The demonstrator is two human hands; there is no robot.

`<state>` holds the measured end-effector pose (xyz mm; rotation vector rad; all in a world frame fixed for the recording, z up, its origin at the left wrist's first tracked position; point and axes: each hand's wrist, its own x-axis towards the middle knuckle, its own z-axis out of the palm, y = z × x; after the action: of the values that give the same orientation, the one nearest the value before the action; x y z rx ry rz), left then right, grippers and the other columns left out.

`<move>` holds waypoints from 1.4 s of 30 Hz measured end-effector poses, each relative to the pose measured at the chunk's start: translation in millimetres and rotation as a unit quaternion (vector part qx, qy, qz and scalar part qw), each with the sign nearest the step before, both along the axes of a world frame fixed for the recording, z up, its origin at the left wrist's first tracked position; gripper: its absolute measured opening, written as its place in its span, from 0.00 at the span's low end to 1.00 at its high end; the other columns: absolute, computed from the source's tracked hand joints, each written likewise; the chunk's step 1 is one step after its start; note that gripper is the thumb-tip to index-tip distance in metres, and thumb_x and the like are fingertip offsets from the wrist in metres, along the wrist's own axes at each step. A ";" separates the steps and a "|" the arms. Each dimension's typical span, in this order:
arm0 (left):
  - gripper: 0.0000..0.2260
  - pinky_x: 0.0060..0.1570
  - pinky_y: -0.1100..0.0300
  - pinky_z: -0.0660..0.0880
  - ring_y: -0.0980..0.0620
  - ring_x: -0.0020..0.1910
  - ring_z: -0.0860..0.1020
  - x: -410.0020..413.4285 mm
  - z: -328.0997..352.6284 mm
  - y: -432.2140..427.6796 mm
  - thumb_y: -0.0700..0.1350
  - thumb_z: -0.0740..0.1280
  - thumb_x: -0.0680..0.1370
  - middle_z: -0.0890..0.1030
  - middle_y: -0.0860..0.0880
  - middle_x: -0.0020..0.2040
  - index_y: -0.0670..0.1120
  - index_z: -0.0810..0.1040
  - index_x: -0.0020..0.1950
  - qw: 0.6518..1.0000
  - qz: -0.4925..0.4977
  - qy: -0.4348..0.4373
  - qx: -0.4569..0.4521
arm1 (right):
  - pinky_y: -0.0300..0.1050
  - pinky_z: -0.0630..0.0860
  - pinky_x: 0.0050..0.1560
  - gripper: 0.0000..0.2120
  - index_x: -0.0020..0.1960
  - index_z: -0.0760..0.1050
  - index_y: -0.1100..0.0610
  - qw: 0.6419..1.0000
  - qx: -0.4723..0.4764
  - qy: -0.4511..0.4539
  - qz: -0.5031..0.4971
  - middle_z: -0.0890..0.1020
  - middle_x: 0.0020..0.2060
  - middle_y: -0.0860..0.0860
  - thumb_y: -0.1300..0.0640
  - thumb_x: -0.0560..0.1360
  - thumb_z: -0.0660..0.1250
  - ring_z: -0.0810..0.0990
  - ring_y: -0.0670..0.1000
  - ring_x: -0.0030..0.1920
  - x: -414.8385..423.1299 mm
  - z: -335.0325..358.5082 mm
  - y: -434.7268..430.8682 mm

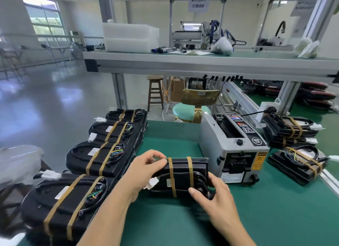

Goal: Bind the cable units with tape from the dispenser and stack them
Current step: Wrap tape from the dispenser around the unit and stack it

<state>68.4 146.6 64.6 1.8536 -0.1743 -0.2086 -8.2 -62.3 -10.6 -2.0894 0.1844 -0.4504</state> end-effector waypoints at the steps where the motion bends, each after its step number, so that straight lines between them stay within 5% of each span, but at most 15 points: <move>1: 0.04 0.46 0.59 0.70 0.53 0.44 0.76 2.9 0.3 1.2 0.48 0.69 0.77 0.79 0.51 0.42 0.56 0.83 0.46 1.000 -0.002 0.004 -0.001 | 0.22 0.65 0.53 0.32 0.69 0.73 0.53 1.000 0.007 0.000 -0.005 0.76 0.56 0.41 0.47 0.68 0.78 0.70 0.46 0.64 1.8 0.3 0.0; 4: 0.06 0.54 0.58 0.73 0.54 0.54 0.79 2.5 -2.0 -8.5 0.53 0.68 0.77 0.83 0.53 0.52 0.55 0.82 0.51 0.992 0.062 0.055 -0.097 | 0.30 0.68 0.54 0.31 0.67 0.74 0.53 0.998 0.052 0.012 -0.032 0.76 0.54 0.39 0.45 0.67 0.78 0.72 0.46 0.61 11.4 0.3 -0.7; 7: 0.24 0.65 0.45 0.71 0.48 0.59 0.78 -8.3 -4.1 -24.8 0.69 0.63 0.74 0.81 0.50 0.58 0.52 0.79 0.59 0.946 0.177 0.145 -0.230 | 0.45 0.73 0.62 0.31 0.62 0.77 0.53 0.989 0.133 0.048 -0.046 0.80 0.57 0.46 0.40 0.64 0.77 0.77 0.47 0.59 23.3 3.0 5.2; 10: 0.33 0.66 0.50 0.68 0.52 0.61 0.75 -19.6 -2.4 -29.7 0.76 0.61 0.64 0.79 0.54 0.57 0.52 0.78 0.54 0.942 0.244 0.060 -0.222 | 0.41 0.75 0.50 0.27 0.48 0.80 0.48 0.976 0.201 0.058 -0.051 0.84 0.46 0.41 0.33 0.56 0.75 0.81 0.42 0.49 32.2 6.4 14.9; 13: 0.40 0.65 0.55 0.67 0.56 0.63 0.70 -19.1 0.6 -19.8 0.69 0.71 0.61 0.71 0.58 0.64 0.57 0.67 0.70 0.967 0.240 -0.012 -0.080 | 0.46 0.73 0.41 0.28 0.35 0.78 0.54 0.961 0.264 0.077 -0.019 0.81 0.32 0.44 0.29 0.56 0.74 0.78 0.53 0.36 40.9 12.9 21.6; 14: 0.38 0.64 0.55 0.69 0.56 0.62 0.71 -16.9 3.2 -17.6 0.64 0.74 0.64 0.72 0.58 0.64 0.59 0.65 0.71 0.971 0.232 -0.027 -0.048 | 0.44 0.67 0.44 0.30 0.37 0.78 0.58 0.951 0.298 0.083 0.008 0.82 0.33 0.50 0.30 0.59 0.75 0.79 0.59 0.37 45.4 12.5 23.6; 15: 0.35 0.63 0.55 0.71 0.55 0.60 0.73 -13.6 6.6 -16.3 0.60 0.75 0.67 0.74 0.57 0.63 0.59 0.65 0.71 0.973 0.226 -0.042 -0.034 | 0.57 0.78 0.53 0.33 0.43 0.79 0.62 0.938 0.333 0.089 0.033 0.85 0.40 0.57 0.32 0.62 0.74 0.81 0.65 0.43 49.8 15.4 27.4; 16: 0.31 0.61 0.54 0.73 0.54 0.58 0.75 -9.3 11.4 -15.2 0.55 0.75 0.69 0.76 0.56 0.61 0.59 0.65 0.69 0.972 0.228 -0.054 -0.034 | 0.68 0.69 0.64 0.35 0.51 0.79 0.65 0.929 0.354 0.097 0.054 0.84 0.47 0.63 0.33 0.66 0.73 0.81 0.67 0.50 53.3 20.3 31.9; 18: 0.25 0.58 0.52 0.75 0.53 0.55 0.77 2.8 27.5 -10.9 0.48 0.74 0.73 0.78 0.54 0.57 0.58 0.67 0.66 0.965 0.247 -0.063 -0.064 | 0.57 0.77 0.53 0.30 0.52 0.84 0.60 0.905 0.407 0.082 0.091 0.86 0.47 0.59 0.34 0.69 0.68 0.85 0.57 0.48 62.0 28.9 38.8; 21: 0.22 0.59 0.46 0.76 0.47 0.55 0.77 29.8 59.0 -2.0 0.41 0.73 0.75 0.77 0.49 0.57 0.54 0.67 0.63 0.947 0.280 -0.040 -0.156 | 0.47 0.72 0.42 0.30 0.47 0.84 0.57 0.862 0.495 0.064 0.090 0.82 0.37 0.50 0.32 0.71 0.59 0.80 0.46 0.37 76.9 33.4 42.8; 24: 0.20 0.47 0.42 0.81 0.43 0.48 0.81 60.9 92.4 9.4 0.37 0.71 0.76 0.79 0.42 0.53 0.47 0.67 0.62 0.922 0.284 0.018 -0.263 | 0.45 0.74 0.43 0.24 0.52 0.82 0.58 0.918 0.383 0.082 0.061 0.84 0.40 0.54 0.42 0.82 0.54 0.78 0.50 0.40 87.3 20.9 54.2; 28: 0.21 0.28 0.45 0.79 0.41 0.43 0.82 108.6 124.5 38.0 0.38 0.71 0.76 0.80 0.39 0.54 0.41 0.68 0.66 0.916 0.268 0.076 -0.288 | 0.37 0.76 0.40 0.16 0.44 0.84 0.50 0.974 0.215 0.053 0.053 0.85 0.37 0.48 0.52 0.82 0.60 0.80 0.43 0.34 85.2 0.3 62.7; 35: 0.21 0.30 0.42 0.79 0.40 0.47 0.82 183.1 99.5 89.8 0.41 0.70 0.77 0.79 0.39 0.58 0.43 0.68 0.68 0.913 0.316 0.111 -0.233 | 0.47 0.79 0.46 0.13 0.36 0.83 0.44 0.987 0.144 0.031 0.058 0.84 0.32 0.46 0.55 0.78 0.68 0.80 0.42 0.34 88.6 -1.6 65.9; 39: 0.23 0.41 0.41 0.81 0.41 0.46 0.83 214.7 95.3 101.7 0.43 0.71 0.77 0.81 0.40 0.57 0.44 0.67 0.69 0.924 0.313 0.091 -0.199 | 0.44 0.79 0.45 0.10 0.38 0.81 0.42 0.992 0.101 0.031 0.071 0.84 0.33 0.45 0.55 0.76 0.70 0.80 0.43 0.34 94.2 -3.9 63.4; 42: 0.24 0.32 0.47 0.80 0.42 0.45 0.83 231.6 95.4 101.7 0.41 0.70 0.77 0.80 0.39 0.57 0.42 0.66 0.70 0.940 0.287 0.075 -0.170 | 0.36 0.75 0.43 0.10 0.37 0.81 0.45 0.996 0.050 0.025 0.074 0.83 0.34 0.44 0.55 0.76 0.70 0.80 0.42 0.37 113.0 -2.0 56.6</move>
<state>300.1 248.3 160.0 1.4645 0.4133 0.0860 104.8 -5.7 -12.6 -2.0005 0.0788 -0.2948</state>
